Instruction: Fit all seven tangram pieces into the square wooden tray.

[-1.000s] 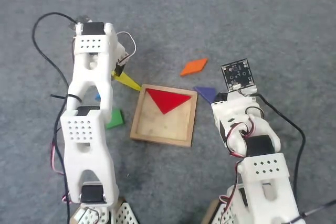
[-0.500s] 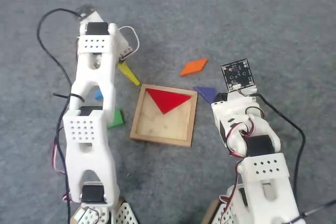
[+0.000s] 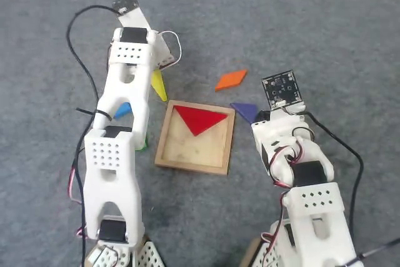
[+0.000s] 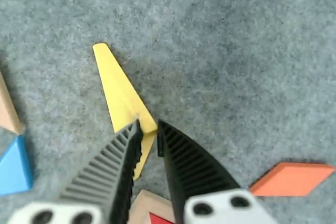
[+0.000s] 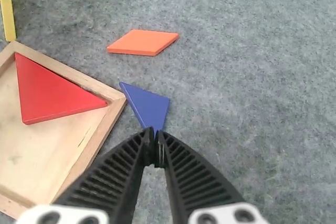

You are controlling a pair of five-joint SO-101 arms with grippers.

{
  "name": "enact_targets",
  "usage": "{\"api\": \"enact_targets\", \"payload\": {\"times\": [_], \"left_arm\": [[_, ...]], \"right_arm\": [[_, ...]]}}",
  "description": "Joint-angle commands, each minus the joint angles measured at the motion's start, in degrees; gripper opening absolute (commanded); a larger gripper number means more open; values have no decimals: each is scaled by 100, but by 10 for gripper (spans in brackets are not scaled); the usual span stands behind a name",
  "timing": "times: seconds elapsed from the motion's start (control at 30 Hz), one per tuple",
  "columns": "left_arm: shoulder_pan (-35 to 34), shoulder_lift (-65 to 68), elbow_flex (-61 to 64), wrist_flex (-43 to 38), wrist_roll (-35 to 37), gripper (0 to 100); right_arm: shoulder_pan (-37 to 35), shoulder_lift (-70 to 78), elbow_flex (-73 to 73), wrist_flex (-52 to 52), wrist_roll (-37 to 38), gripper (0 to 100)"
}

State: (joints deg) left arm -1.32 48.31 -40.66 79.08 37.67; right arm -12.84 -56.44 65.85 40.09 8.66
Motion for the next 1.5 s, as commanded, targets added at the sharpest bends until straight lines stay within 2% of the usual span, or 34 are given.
{"api": "enact_targets", "payload": {"times": [0.0, 0.13, 0.3, 0.83, 1.03, 1.2, 1.27, 1.37, 1.47], "left_arm": [[-123, 79, 92, 343, -70, 12], [-202, 246, 48, 607, -114, 13], [-264, 299, 48, 642, -1020, 13], [-264, 413, 40, 747, -1011, 15], [-264, 422, 40, 844, -1011, 88], [-255, 431, 48, 844, -1011, 90], [-255, 431, 48, 844, -1011, 81], [-264, 422, 48, 800, -1011, 9], [-237, 413, 40, 800, -1020, 12]], "right_arm": [[-40, -127, -53, -136, 79, 6], [-40, -110, -53, -136, 70, 6], [-40, -110, -53, -136, 70, 6], [-40, -110, -53, -136, 70, 6], [-40, -110, -53, -136, 70, 6], [-40, -110, -53, -136, 70, 6], [-40, -110, -53, -136, 70, 6], [-40, -110, -53, -136, 70, 6], [-40, -110, -53, -136, 70, 6]]}}
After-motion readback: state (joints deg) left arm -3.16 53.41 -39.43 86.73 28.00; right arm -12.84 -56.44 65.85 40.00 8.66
